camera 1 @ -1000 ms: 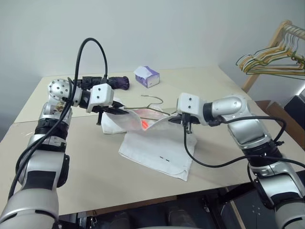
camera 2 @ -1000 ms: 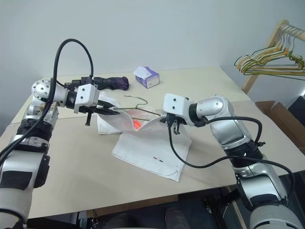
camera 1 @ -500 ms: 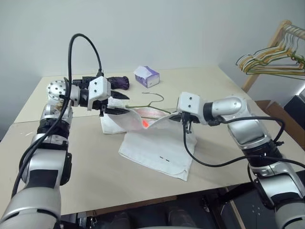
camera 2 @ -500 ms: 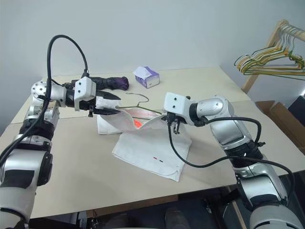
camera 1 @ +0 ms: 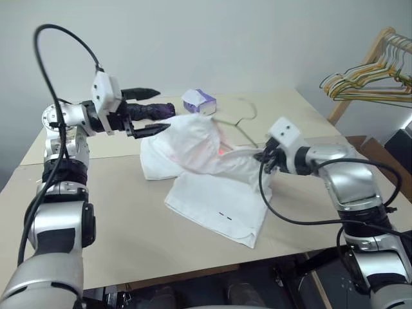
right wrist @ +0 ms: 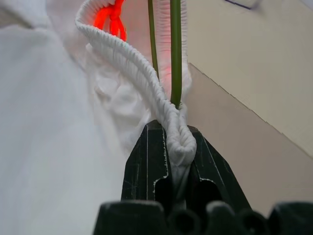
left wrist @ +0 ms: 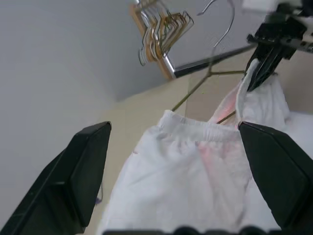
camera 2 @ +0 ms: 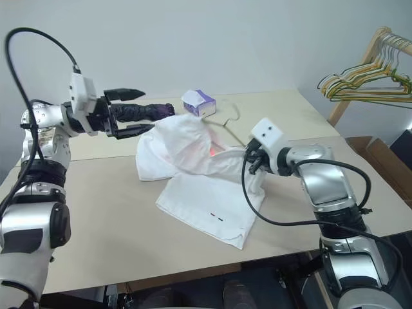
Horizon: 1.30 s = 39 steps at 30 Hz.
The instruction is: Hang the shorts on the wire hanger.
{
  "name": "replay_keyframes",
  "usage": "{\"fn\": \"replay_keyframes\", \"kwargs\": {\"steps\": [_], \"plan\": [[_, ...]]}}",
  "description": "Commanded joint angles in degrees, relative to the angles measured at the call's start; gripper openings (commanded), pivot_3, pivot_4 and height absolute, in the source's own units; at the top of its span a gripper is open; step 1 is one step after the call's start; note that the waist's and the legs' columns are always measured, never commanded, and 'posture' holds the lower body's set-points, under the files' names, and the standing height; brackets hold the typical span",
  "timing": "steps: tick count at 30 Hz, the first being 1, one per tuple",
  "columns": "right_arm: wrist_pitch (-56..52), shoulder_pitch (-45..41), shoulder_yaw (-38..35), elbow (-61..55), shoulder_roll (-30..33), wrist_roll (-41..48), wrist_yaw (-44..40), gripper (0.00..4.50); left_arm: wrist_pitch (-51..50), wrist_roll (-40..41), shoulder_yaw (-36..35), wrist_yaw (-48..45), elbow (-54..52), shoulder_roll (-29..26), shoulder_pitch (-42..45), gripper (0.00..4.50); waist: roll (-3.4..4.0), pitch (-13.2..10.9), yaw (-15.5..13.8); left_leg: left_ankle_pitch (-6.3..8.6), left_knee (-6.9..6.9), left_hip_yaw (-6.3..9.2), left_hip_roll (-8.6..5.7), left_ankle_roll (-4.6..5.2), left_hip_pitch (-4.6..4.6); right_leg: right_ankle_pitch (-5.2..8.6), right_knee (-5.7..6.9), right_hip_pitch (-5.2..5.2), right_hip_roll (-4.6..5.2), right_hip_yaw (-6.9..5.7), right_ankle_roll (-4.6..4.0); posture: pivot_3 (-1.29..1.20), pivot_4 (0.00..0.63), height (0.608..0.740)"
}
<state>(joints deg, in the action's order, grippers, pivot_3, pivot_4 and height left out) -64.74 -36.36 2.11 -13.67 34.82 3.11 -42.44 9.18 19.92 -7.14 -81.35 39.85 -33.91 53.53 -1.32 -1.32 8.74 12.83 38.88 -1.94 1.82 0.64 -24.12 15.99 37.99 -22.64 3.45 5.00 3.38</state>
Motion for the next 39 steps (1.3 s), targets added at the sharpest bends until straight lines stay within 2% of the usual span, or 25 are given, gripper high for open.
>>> {"fn": "replay_keyframes", "kwargs": {"steps": [1, 5, 12, 17, 21, 25, 29, 34, 39], "plan": [[-16.7, -0.1, -7.7, -6.0, 0.0, -1.3, 7.4, 0.06, -5.1, 2.9, -0.4, 2.6, -10.2, 1.1, -5.4, 4.50, 0.00, 0.0, 0.2, 0.00, 0.00, 0.01, 0.02, 0.00, 0.00, 0.00, 0.01, 0.00, 0.00, 0.00, 0.00, -0.19, 0.000, 0.740], [-27.4, 0.2, -15.5, -8.5, -1.3, -1.6, 12.5, 0.06, -8.9, 4.1, -0.1, 5.5, -17.7, 2.5, -9.9, 4.50, 0.00, 0.0, 0.5, 0.00, 0.04, 0.01, 0.02, 0.00, 0.01, -0.01, 0.05, -0.01, -0.01, 0.03, -0.01, -0.22, 0.000, 0.740], [-27.8, -2.2, -24.6, -3.2, -3.1, -10.2, 27.2, 0.06, -13.1, 6.9, 0.0, 8.1, -25.3, 4.7, -12.1, 4.50, 0.05, 0.0, 1.8, 0.00, 0.01, 0.01, -0.07, 0.00, 0.02, 0.00, -0.03, 0.03, 0.00, 0.04, -0.01, -0.24, 0.000, 0.740], [-27.8, -11.1, -34.1, 0.4, -11.0, -20.5, 38.5, 0.06, -15.9, 10.1, -0.8, 9.9, -29.1, 5.8, -13.2, 4.50, 0.31, 0.2, 4.1, 0.00, -0.04, 0.00, -0.07, 0.00, 0.11, 0.00, 0.01, 0.05, -0.04, 0.19, -0.01, -0.24, 0.000, 0.740], [-27.8, -17.1, -40.5, 2.9, -12.8, -25.6, 45.4, 0.06, -16.5, 10.5, -0.3, 11.2, -32.0, 6.1, -15.2, 4.50, 0.36, 0.2, 5.1, 0.00, -0.18, 0.00, -0.09, 0.00, 0.27, 0.00, 0.00, 0.13, -0.02, 0.25, 0.00, -0.23, 0.000, 0.740], [-26.4, -21.1, -42.0, 5.9, -9.6, -25.9, 49.0, 0.06, -17.4, 10.9, 0.2, 12.5, -34.6, 6.5, -17.0, 4.50, 0.42, 0.2, 5.6, 0.00, -0.21, -0.01, -0.10, 0.00, 0.37, 0.00, -0.01, 0.24, -0.02, 0.30, 0.00, -0.22, 0.000, 0.740], [-23.0, -26.1, -44.4, 13.4, -4.8, -22.6, 49.1, 0.06, -17.8, 10.7, 0.7, 13.0, -35.8, 6.5, -17.8, 4.50, 0.60, 0.1, 5.9, 0.00, -0.22, -0.03, -0.14, 0.00, 0.46, 0.01, -0.14, 0.37, -0.01, 0.31, 0.02, -0.21, 0.000, 0.740], [-17.0, -32.3, -48.0, 25.3, 1.3, -18.7, 50.4, 0.06, -18.1, 10.7, 1.0, 13.1, -36.1, 6.3, -17.6, 4.50, 0.66, 0.1, 6.4, 0.00, -0.43, -0.11, -0.14, 0.01, 0.57, 0.01, -0.35, 0.43, -0.03, 0.39, 0.02, -0.22, 0.000, 0.740], [-8.4, -39.5, -52.4, 42.8, 8.3, -13.3, 53.3, 0.06, -18.7, 11.6, 1.1, 12.0, -35.6, 6.3, -16.9, 4.50, 0.92, -0.1, 6.8, 0.00, -0.62, -0.34, -0.15, 0.01, 0.84, 0.03, -0.42, 0.51, -0.03, 0.60, 0.02, -0.26, 0.000, 0.740]]}}
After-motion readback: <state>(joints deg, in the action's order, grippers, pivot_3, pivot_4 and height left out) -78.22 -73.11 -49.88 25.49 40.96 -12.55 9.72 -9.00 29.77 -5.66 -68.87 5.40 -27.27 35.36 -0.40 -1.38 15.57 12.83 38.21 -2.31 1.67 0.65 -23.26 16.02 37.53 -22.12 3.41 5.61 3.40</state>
